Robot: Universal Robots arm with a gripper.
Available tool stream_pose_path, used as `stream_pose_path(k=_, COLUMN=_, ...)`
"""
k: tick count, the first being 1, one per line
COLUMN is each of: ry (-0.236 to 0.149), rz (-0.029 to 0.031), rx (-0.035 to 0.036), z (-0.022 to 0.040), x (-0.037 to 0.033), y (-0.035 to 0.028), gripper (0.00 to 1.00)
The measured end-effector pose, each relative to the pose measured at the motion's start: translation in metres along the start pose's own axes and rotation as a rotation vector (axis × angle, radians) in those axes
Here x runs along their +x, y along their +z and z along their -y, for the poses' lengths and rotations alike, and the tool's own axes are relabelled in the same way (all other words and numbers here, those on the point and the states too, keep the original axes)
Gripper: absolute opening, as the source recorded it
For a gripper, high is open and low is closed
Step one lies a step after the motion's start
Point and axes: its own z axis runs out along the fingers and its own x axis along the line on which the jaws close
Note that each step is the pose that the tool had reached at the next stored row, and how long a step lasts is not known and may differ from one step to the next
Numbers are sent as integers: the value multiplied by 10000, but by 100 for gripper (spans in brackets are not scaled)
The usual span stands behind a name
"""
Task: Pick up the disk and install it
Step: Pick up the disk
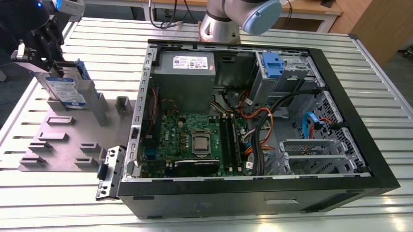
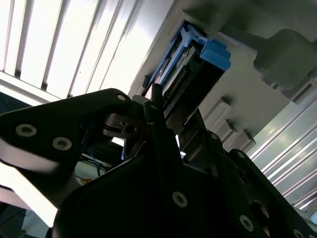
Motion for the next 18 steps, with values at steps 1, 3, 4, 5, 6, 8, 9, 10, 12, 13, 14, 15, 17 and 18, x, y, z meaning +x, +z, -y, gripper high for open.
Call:
stream_pose_path(k=1, ry=0, rz=0, rx=0, z=0, x=0, y=0, gripper=39)
stream_pose_path(k=3, ry=1, rz=0, rx=-1, z=0, x=-1, y=0, gripper=39)
stream_pose_path(k=4, ry=1, rz=0, rx=0, z=1, x=-1, y=1, gripper=39)
stream_pose_path(k=5, ry=0, rz=0, rx=1, z=1, x=-1, y=1, gripper=39)
stream_pose_path(k=6, ry=1, rz=0, rx=0, z=1, x=-2, y=1, gripper=39)
stream_pose_path(k=8, ry=3, rz=3, rx=0, z=1, x=-11, y=1, gripper=39)
stream_pose_path(k=9, ry=1, rz=7, rx=0, z=0, x=-13, y=2, gripper=39)
stream_pose_path(k=10, ry=0, rz=12, rx=-1, z=0, x=-17, y=2, gripper=39)
stream_pose_path(k=12, ry=1, rz=28, rx=-1, z=0, x=-27, y=3, gripper=39)
stream_pose_path(k=13, ry=-1, rz=58, rx=0, z=0, x=-45, y=5, gripper=39)
stream_pose_path(k=14, ry=-1, rz=60, rx=-1, z=0, x=-47, y=5, gripper=39)
stream_pose_path(k=15, ry=-1, rz=61, rx=-1, z=0, x=-47, y=4, gripper=39)
stream_pose_path(k=17, ry=-1, rz=64, rx=-1, z=0, x=-47, y=5, gripper=39)
stream_pose_path(k=18, ry=0, rz=64, rx=-2, z=0, x=-47, y=4, gripper=39)
